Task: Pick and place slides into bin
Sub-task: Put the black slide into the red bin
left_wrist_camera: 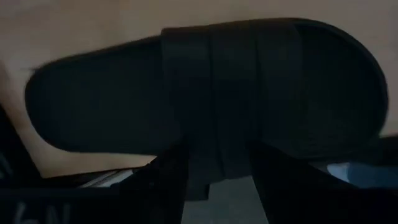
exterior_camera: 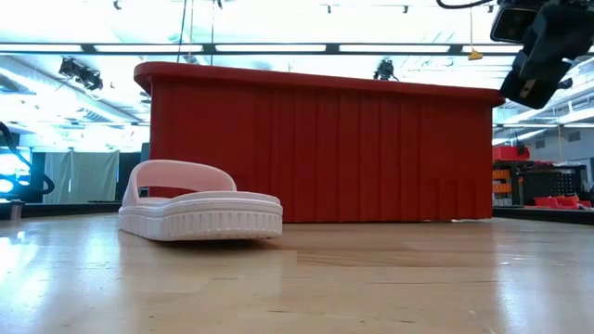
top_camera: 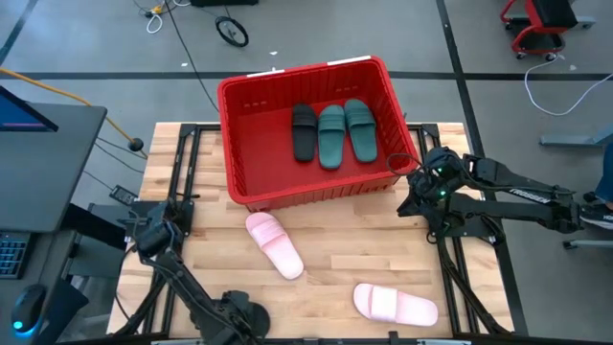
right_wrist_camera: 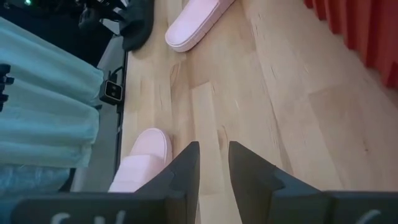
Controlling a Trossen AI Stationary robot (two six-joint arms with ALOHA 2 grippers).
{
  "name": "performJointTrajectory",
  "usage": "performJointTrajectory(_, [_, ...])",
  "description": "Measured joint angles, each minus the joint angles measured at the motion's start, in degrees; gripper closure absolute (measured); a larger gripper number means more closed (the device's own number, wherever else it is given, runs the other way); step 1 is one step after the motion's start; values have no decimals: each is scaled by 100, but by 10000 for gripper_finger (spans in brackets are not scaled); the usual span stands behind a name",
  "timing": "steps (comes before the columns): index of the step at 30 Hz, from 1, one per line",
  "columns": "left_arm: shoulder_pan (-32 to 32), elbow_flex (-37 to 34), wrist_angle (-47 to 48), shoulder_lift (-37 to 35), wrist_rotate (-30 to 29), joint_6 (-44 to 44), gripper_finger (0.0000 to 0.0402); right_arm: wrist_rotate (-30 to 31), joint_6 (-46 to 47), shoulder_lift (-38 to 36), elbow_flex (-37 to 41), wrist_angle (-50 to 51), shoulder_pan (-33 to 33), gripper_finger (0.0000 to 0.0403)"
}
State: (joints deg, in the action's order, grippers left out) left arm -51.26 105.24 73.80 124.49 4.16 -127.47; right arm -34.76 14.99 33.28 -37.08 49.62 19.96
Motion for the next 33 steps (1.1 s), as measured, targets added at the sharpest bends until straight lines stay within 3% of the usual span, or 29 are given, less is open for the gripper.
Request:
performJointTrajectory(13, [-7,287,398,-129,467,-113,230,0,43,0,0,4,0,311])
performJointTrajectory(25, [-66,-602,-1235,-176,562,-95,230,0,-9,0,-2,3,-1,311])
performJointTrajectory(33, [-14,-608,-1779,-145,385,68,255,2,-189,0,-2,3,-1,311])
